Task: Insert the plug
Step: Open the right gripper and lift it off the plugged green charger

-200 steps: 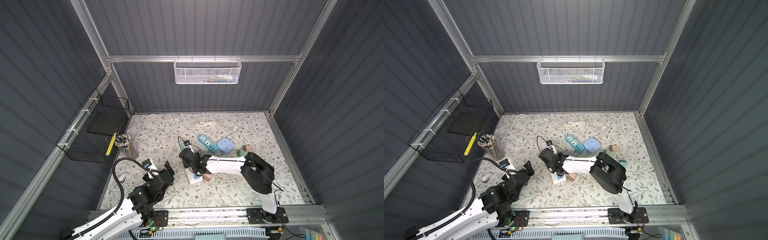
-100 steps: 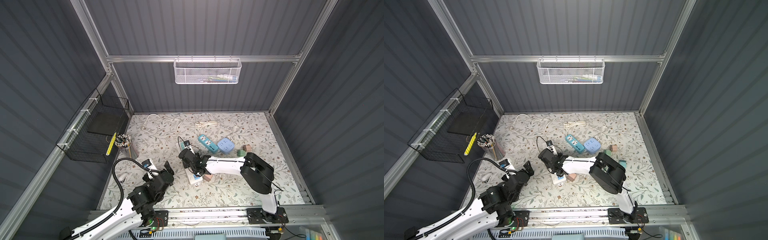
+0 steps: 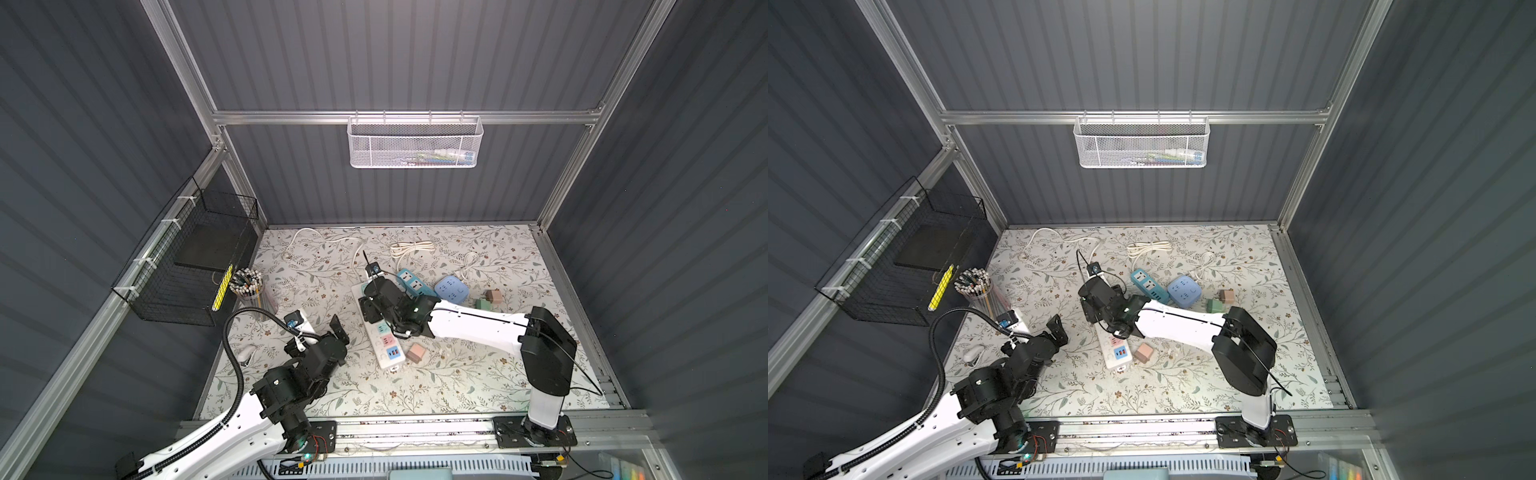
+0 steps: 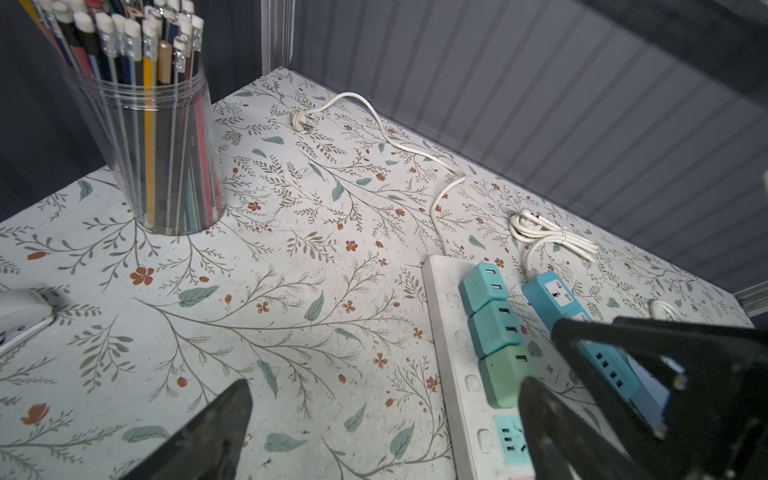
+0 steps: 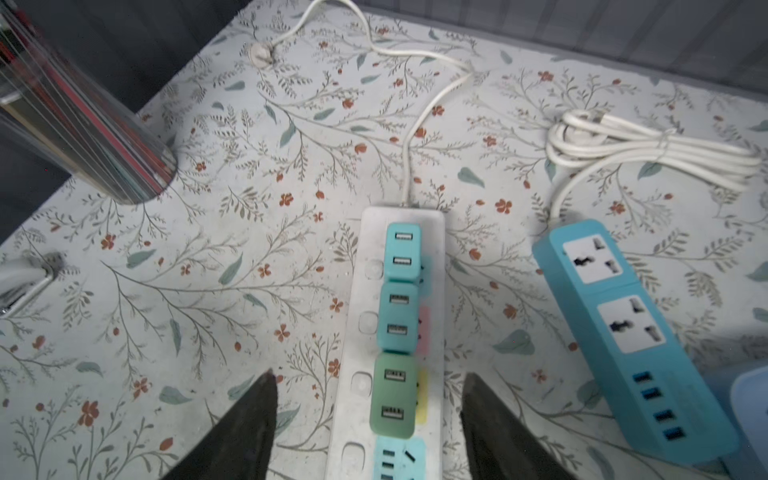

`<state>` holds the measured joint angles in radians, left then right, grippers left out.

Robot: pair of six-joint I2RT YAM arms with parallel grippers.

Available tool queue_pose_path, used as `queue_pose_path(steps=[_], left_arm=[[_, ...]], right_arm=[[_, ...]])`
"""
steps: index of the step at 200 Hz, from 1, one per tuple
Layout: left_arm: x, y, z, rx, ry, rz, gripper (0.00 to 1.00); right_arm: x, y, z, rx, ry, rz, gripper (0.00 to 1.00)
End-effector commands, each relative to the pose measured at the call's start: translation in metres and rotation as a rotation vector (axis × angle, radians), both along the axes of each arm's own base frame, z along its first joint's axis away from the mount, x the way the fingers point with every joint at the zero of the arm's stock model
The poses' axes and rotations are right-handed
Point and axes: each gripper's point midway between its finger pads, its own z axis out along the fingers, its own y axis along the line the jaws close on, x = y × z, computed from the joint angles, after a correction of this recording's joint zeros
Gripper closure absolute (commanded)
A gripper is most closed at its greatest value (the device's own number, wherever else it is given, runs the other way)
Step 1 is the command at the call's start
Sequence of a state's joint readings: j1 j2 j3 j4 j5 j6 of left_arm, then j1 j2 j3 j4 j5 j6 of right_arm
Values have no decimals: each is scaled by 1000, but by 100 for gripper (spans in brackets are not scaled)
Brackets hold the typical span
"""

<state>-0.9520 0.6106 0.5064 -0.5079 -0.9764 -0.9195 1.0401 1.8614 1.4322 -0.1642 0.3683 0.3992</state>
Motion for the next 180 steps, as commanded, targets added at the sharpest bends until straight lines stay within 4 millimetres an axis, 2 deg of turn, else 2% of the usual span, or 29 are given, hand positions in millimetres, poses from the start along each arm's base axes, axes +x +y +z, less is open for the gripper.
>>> queue_pose_path(steps=[1, 23, 46, 96, 113, 129, 142, 164, 180], left_arm=[[5, 0, 21, 29, -37, 7, 0], [7, -3, 24, 39, -40, -2, 0], [8, -5, 24, 38, -38, -5, 0], [8, -6, 20, 37, -28, -6, 0], [9, -7, 21, 33, -33, -5, 0], [10, -10, 23, 39, -36, -15, 0], [12, -15, 25, 47, -38, -38, 0], [17, -28, 32, 82, -45, -96, 0], [20, -36, 36, 117, -38, -135, 0]], right_arm=[[8, -11, -25, -81, 38, 0, 30], [15, -14, -34, -97, 48, -10, 31], [20, -20, -53, -118, 78, -29, 31], [11, -34, -89, -149, 129, -60, 33], [8, -36, -93, -147, 140, -61, 34], [7, -35, -88, -136, 137, -56, 34], [8, -34, -77, -122, 123, -50, 34], [7, -37, -45, -84, 84, -44, 32], [3, -50, -23, -60, 54, -63, 31]])
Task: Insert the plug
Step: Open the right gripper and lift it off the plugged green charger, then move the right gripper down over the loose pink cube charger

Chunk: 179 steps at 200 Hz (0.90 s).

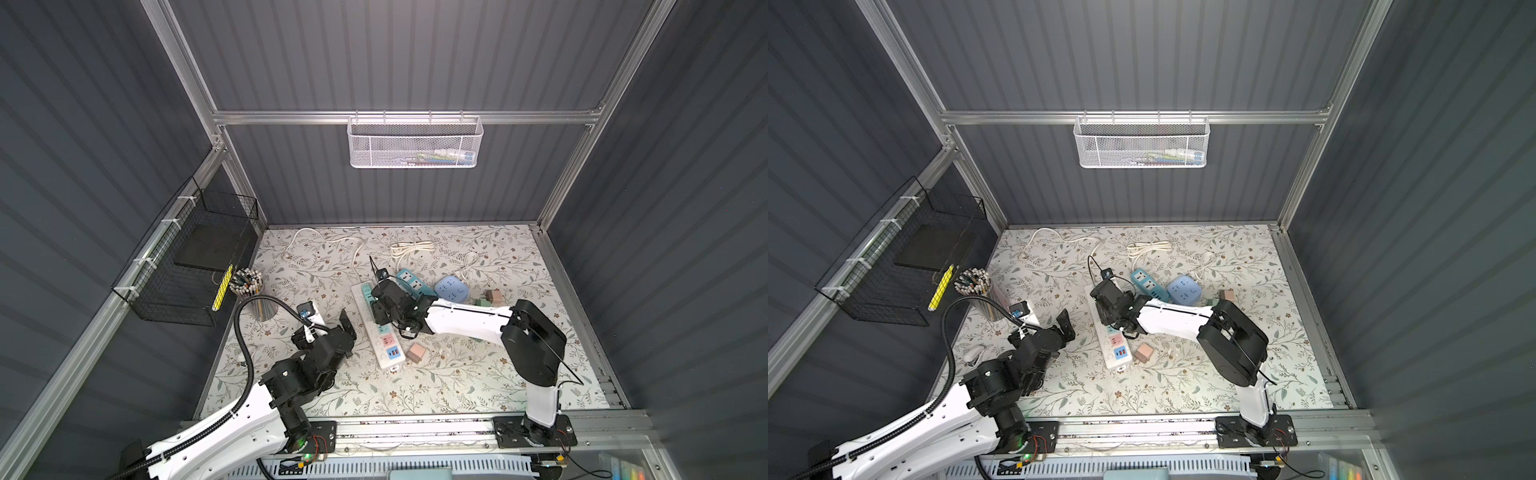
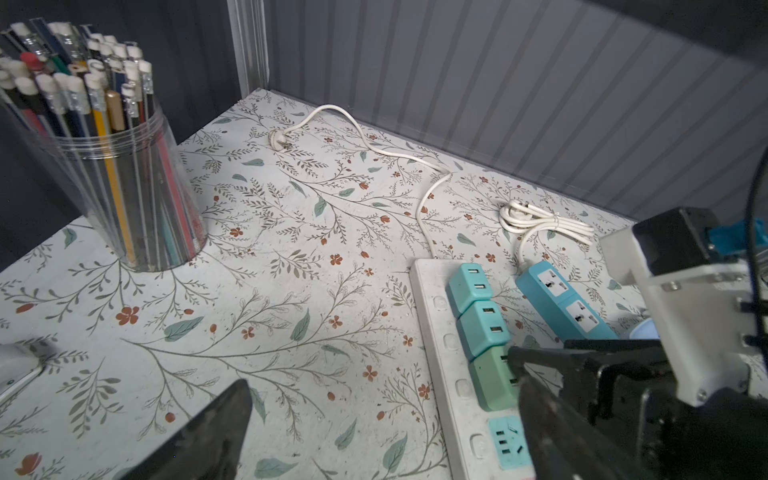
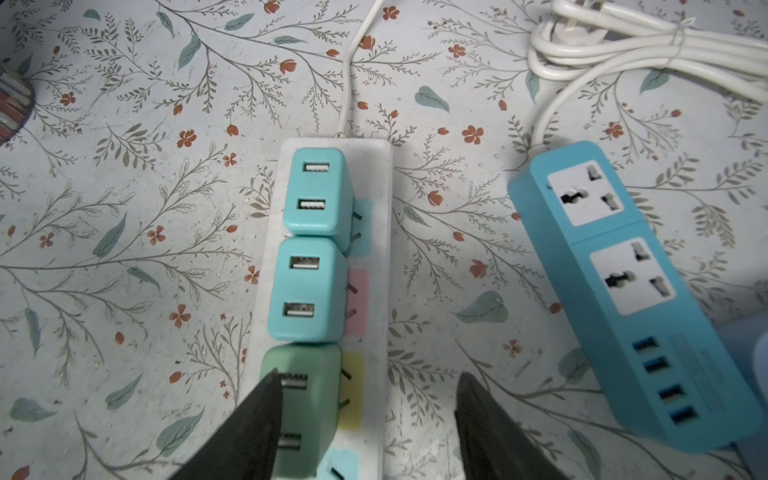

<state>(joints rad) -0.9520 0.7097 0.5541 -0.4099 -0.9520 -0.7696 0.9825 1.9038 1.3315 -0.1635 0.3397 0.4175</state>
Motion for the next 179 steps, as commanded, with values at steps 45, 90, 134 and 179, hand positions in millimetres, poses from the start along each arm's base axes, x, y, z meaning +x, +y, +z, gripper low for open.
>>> queue_pose_path(steps=[45, 90, 134, 179], left_arm=[[13, -54, 30, 110, 11, -256, 0], [24, -65, 27, 148, 40, -245, 0], [28, -77, 22, 139, 60, -267, 0], [24, -72, 15, 133, 71, -261, 0]], right_arm=[[-43, -80, 34, 30, 50, -141, 31], [-78, -138, 5, 78, 231, -458, 30], [-94, -121, -27, 134, 353, -513, 28], [-103, -105, -58, 118, 408, -572, 25]])
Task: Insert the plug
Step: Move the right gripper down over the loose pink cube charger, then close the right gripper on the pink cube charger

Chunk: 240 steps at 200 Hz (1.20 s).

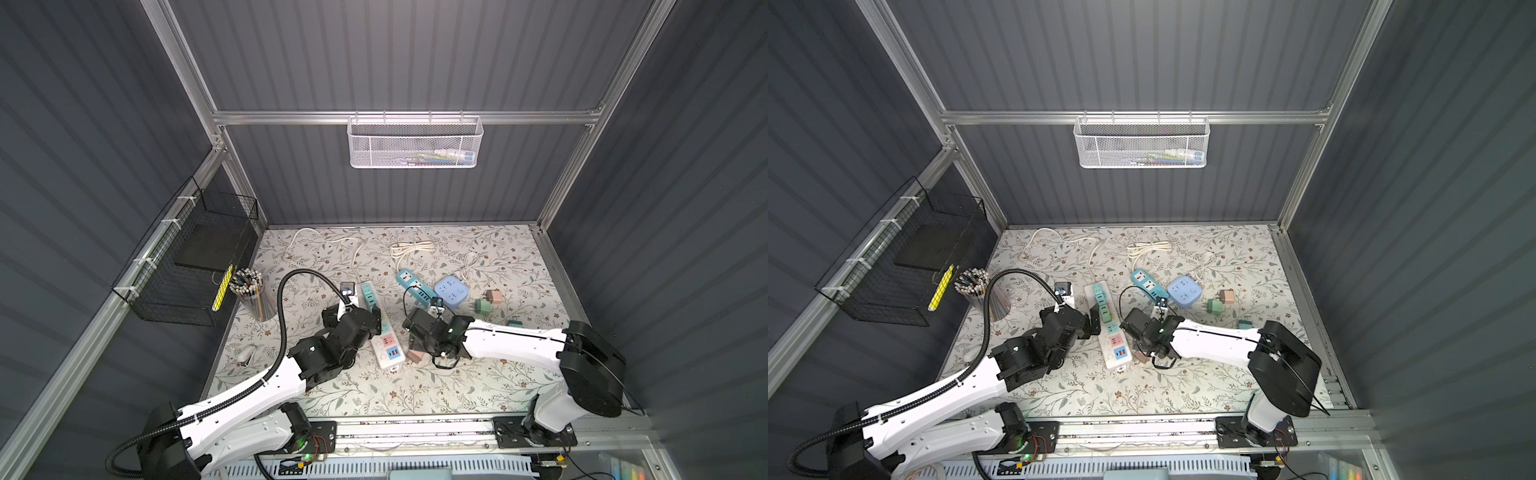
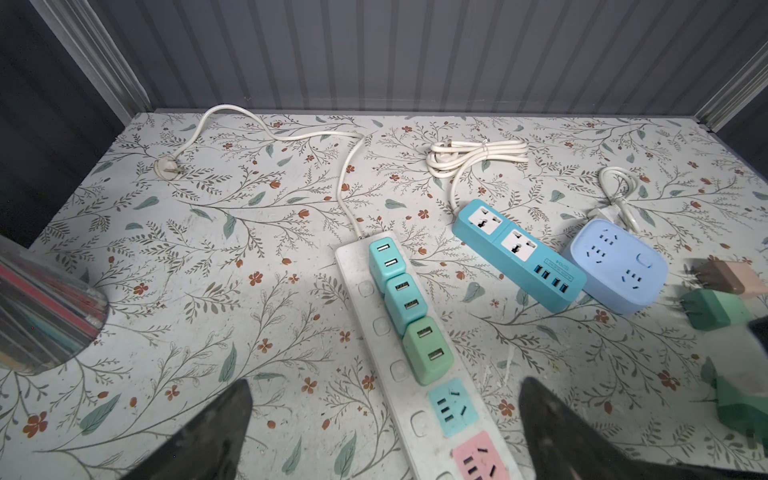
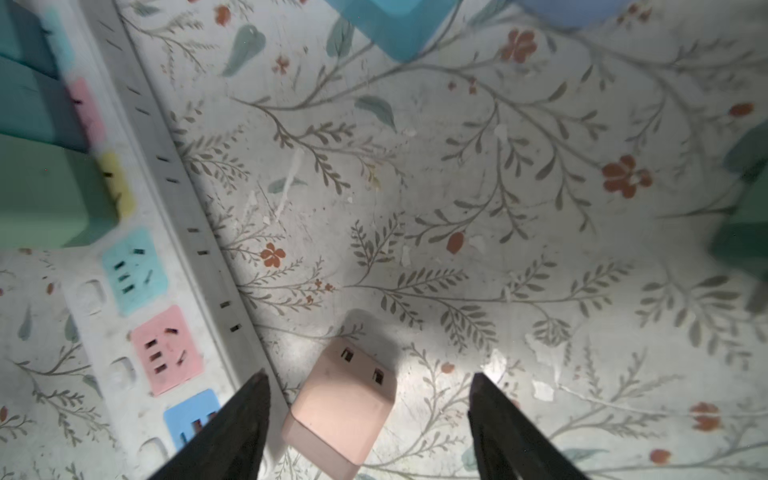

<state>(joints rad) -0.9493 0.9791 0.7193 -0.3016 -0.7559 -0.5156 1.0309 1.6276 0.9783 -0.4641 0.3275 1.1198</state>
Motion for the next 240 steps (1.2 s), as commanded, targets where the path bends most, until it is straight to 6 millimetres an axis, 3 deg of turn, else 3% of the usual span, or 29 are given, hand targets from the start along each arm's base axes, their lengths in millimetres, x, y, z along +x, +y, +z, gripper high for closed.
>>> queue_pose_path(steps=[1, 98, 189, 240], left_arm=[[-1, 1, 9, -30, -12, -2, 0], [-3, 5, 9, -36, -21, -1, 0], [-1, 0, 11, -27, -16, -10, 0], [0, -1, 13, -31, -17, -12, 0]], right_arm=[[-4, 10, -6, 33, 26, -71, 25], [-11, 14, -25, 11, 42, -77, 40], [-17, 10, -43, 14, 80, -83, 42], [-6, 2, -36, -10, 36, -88, 57]])
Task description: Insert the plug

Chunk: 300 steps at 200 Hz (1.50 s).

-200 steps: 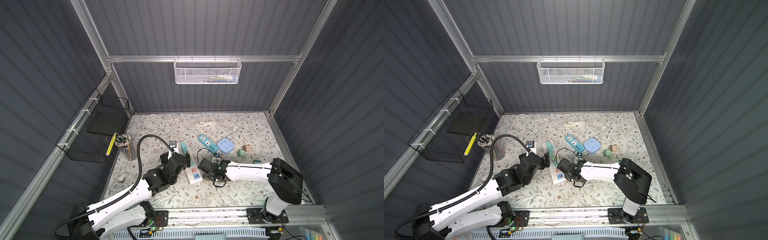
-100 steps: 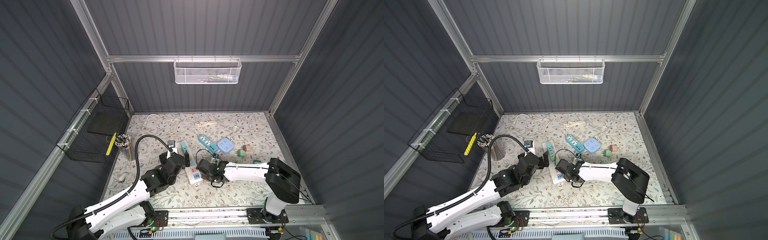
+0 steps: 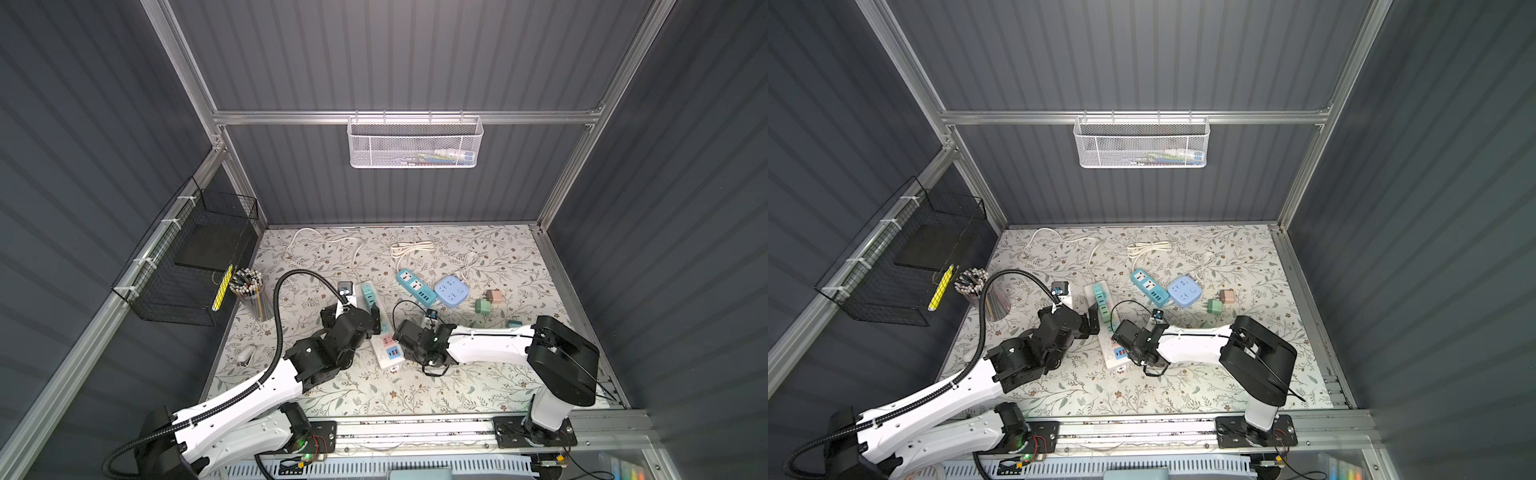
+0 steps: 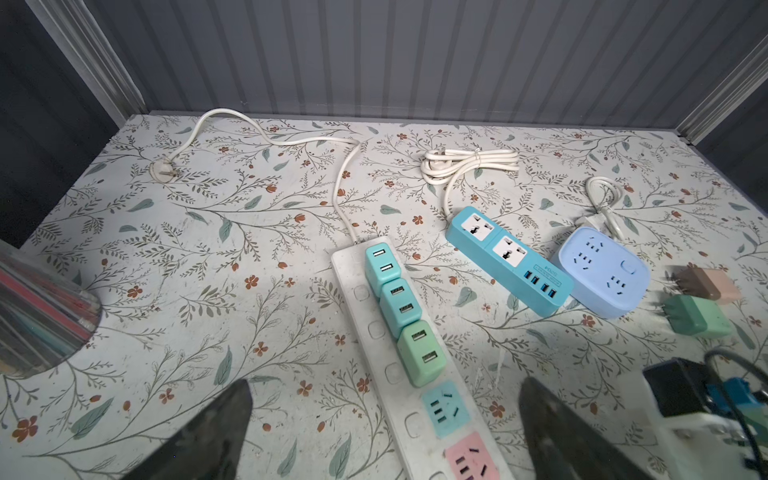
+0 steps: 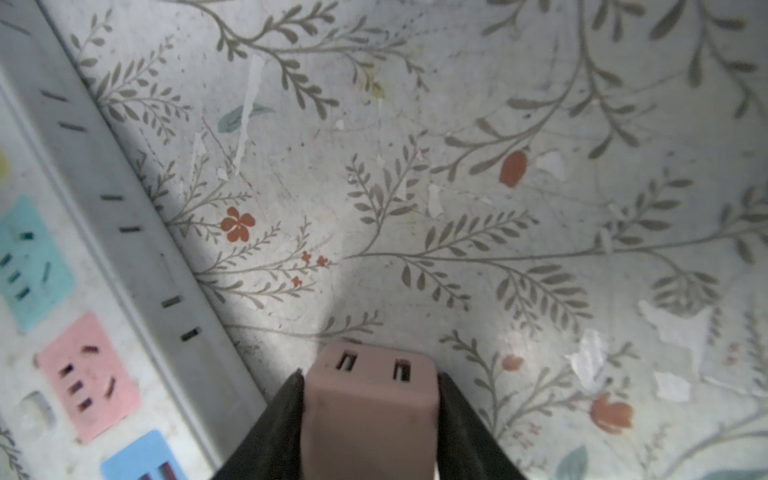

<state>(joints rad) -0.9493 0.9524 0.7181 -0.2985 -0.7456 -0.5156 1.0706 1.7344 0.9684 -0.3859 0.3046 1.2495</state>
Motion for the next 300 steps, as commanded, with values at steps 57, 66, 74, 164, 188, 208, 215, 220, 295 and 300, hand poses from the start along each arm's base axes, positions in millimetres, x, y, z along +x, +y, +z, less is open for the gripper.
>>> queue_pose_path(steps=[57, 66, 74, 164, 188, 208, 215, 220, 295, 300], left_arm=[[6, -12, 10, 1, -2, -25, 0], [7, -14, 10, 3, 2, -30, 0], [8, -16, 9, 5, 7, -31, 0], [10, -26, 6, 5, 21, -56, 0], [12, -31, 7, 3, 24, -68, 0], [13, -35, 10, 10, 29, -78, 0], [14, -36, 11, 11, 31, -81, 0], [14, -36, 12, 12, 30, -84, 0], [22, -37, 24, 4, -39, -64, 0], [22, -39, 26, -6, -52, -74, 0]], right_arm=[[40, -42, 5, -108, -76, -48, 59], [44, -45, 4, -111, -72, -54, 59], [46, -46, 3, -110, -67, -52, 58], [31, -19, 12, 150, -45, 1, 33], [36, -4, 23, 221, -67, 45, 33], [40, 1, 28, 261, -64, 64, 33], [40, 0, 29, 268, -62, 63, 33], [40, -2, 31, 268, -66, 64, 33], [46, -95, 75, 0, -289, 66, 19], [48, -103, 77, -23, -303, 55, 16]])
